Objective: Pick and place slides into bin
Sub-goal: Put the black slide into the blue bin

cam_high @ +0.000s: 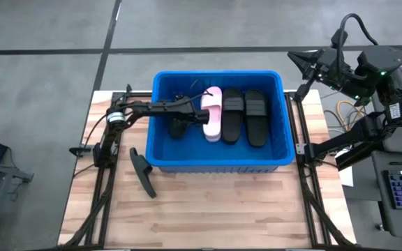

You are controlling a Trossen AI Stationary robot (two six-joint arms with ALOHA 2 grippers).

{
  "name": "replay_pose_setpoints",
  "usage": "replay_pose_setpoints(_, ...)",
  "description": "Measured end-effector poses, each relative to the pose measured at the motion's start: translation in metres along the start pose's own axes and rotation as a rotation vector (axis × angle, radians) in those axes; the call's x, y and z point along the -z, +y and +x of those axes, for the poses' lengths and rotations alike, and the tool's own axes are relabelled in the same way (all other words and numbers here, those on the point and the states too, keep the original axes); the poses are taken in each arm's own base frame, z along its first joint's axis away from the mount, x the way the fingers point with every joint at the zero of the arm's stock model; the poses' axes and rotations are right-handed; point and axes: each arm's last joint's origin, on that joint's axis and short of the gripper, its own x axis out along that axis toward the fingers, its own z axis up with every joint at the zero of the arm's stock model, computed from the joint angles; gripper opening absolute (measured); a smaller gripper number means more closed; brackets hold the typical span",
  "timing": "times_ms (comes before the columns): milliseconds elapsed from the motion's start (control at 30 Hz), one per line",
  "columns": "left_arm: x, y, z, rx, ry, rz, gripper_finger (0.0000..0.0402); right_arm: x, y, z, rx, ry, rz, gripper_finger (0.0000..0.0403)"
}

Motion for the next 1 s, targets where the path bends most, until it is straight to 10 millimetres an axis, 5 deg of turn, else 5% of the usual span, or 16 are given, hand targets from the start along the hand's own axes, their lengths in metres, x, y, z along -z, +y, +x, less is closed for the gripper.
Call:
replay_pose_setpoints(567,-0.007,-0.008,-0.004,0.170,0.101,0.145,0.0262,0.000,0.000,0.000,-0.001,0.003,-0.003,0.0009)
replay_pose_setpoints(767,-0.007,-0.005,-0.009,0.234,0.130,0.206,0.0284,0.001,0.000,0.000,-0.002,0.005,-0.008,0.0009)
replay_pose_setpoints(1000,-0.017,0.029,-0.052,0.352,0.012,0.255,0.0286,0.001,0.000,0.000,-0.002,0.004,-0.008,0.0009)
